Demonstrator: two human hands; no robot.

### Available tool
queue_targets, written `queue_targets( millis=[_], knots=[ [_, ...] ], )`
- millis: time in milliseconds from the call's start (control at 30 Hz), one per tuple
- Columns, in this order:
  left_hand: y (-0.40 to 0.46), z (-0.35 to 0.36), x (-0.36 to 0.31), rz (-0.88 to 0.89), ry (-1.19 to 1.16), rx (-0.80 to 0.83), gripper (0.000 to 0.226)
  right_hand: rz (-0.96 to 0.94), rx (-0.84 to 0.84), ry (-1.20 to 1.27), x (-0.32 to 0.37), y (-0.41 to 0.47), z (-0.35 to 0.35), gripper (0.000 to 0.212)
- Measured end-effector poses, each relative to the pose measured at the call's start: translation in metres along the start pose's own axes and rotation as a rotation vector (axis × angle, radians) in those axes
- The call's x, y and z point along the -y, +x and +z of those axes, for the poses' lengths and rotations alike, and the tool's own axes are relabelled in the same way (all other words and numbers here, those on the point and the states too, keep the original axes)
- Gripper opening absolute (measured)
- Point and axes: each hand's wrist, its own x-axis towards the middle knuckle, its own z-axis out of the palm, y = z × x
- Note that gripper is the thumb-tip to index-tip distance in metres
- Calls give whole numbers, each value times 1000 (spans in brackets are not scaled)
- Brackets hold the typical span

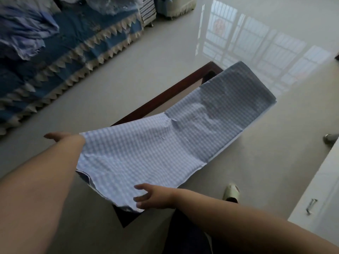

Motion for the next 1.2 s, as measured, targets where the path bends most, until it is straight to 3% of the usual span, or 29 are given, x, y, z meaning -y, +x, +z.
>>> queue_targets(
  millis=[100,167,300,434,634,834,1034,1201],
  knots=[
    [-32,6,-16,66,41,0,60,80,-37,24,-16,0,-21,71],
    [-60,1,-35,69,54,38,62,119,-133,12,-30,-4,-44,67],
    [-91,-3,-80,255,92,43,41,113,-291,199,-55,-21,-84,53],
    [-120,-9,-128,397,33,9,47,91,-428,392,-81,-45,-118,34],
    [-161,-35,-197,575,-103,52,54,103,-635,611,-133,-93,-178,27],
    [-212,-83,-278,645,-191,114,55,110,-743,740,-183,-151,-254,6],
    [-261,-131,-364,716,-240,78,54,127,-807,814,-215,-213,-337,12],
    [-291,-168,-419,812,-164,-56,54,97,-915,859,-219,-250,-396,22]
  ],
)
